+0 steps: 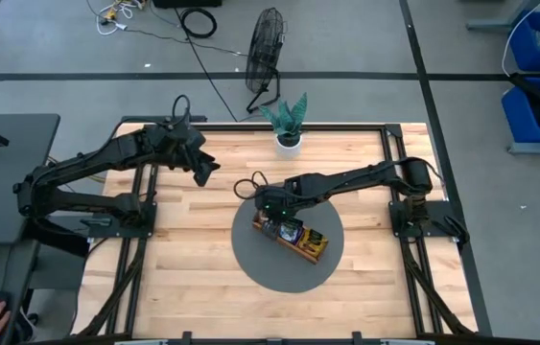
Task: Pick & Place Tea
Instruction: Put the brown tea bag into the left section of the wooden organizer, then return to home position
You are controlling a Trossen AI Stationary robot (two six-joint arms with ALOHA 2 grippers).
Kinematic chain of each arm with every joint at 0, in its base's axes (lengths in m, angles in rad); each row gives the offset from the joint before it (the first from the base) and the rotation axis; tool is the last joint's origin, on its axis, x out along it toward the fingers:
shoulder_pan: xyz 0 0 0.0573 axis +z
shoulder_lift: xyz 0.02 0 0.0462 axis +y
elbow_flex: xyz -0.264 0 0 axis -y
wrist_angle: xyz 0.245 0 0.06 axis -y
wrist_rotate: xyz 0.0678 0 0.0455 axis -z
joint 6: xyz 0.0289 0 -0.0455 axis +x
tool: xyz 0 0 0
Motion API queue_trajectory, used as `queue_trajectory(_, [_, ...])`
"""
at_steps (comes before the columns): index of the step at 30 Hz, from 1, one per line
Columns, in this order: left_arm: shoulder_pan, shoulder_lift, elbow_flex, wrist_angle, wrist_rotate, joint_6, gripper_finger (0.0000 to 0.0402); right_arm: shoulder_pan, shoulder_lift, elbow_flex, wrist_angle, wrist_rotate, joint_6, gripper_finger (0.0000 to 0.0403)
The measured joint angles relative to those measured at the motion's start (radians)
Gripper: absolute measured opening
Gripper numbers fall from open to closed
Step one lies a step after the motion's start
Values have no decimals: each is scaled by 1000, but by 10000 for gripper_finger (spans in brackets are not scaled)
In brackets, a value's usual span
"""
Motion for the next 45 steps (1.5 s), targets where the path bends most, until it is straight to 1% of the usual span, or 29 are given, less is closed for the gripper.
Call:
queue_trajectory(7, [0, 0, 0, 0, 0, 0, 165, 5, 29, -1, 0, -14, -3, 0])
queue_trajectory(12, [0, 0, 0, -1, 0, 1, 165, 21, 34, -1, 20, -2, 4, 0])
queue_trajectory(16, [0, 0, 0, -1, 0, 1, 165, 20, 39, -1, 22, -19, 2, 12])
queue_trajectory(21, [-3, 0, 0, 0, 0, 0, 165, 20, 24, -1, 33, -12, 29, 42])
queue_trajectory(24, [-4, 0, 0, -1, 0, 0, 165, 20, 9, -1, 45, -10, 29, 67])
queue_trajectory(31, [-3, -4, 0, -2, 11, 1, 165, 25, 4, -2, 30, -28, 31, 145])
queue_trajectory(33, [-3, -8, 0, 13, 12, 1, 165, 29, -11, -3, 65, -42, 31, 161])
queue_trajectory(35, [-4, -23, -1, 36, 12, 1, 165, 35, -38, -3, 118, -47, 27, 168])
queue_trajectory(38, [-16, -61, -1, 103, 0, -4, 165, 42, -78, -3, 214, -27, 5, 162])
queue_trajectory(40, [-30, -93, -1, 155, -9, -2, 165, 40, -104, -2, 243, -20, 7, 142])
queue_trajectory(42, [-48, -128, -1, 191, -11, 8, 165, 29, -125, -2, 246, -20, 9, 103])
queue_trajectory(44, [-63, -164, 0, 201, -11, 8, 165, 19, -140, -2, 231, -19, 5, 44])
queue_trajectory(45, [-72, -181, 0, 199, -13, 8, 165, 16, -149, -2, 233, -16, -5, 23])
